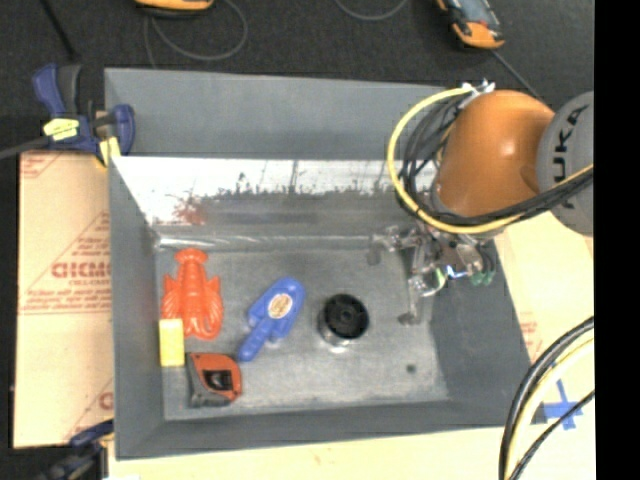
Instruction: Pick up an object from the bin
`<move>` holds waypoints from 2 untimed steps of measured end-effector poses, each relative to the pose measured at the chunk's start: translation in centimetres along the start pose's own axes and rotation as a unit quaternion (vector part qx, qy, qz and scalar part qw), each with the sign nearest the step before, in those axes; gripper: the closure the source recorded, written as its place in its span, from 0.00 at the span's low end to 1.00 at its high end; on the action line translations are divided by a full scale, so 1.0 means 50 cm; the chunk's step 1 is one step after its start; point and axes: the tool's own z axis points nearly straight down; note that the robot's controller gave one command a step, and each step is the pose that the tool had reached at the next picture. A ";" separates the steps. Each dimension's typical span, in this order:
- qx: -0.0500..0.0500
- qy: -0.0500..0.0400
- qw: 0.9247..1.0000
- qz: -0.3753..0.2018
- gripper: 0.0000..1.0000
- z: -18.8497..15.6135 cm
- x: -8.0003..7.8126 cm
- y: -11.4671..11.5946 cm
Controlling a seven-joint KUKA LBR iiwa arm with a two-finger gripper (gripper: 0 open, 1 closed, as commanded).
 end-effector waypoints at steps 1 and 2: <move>0.000 -0.005 1.000 -0.001 0.00 0.094 -0.029 0.022; -0.002 0.003 0.998 -0.068 0.00 0.138 -0.008 0.066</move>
Offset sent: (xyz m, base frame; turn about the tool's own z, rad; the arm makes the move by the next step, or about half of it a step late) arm -0.0219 0.0647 -0.0537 -0.5348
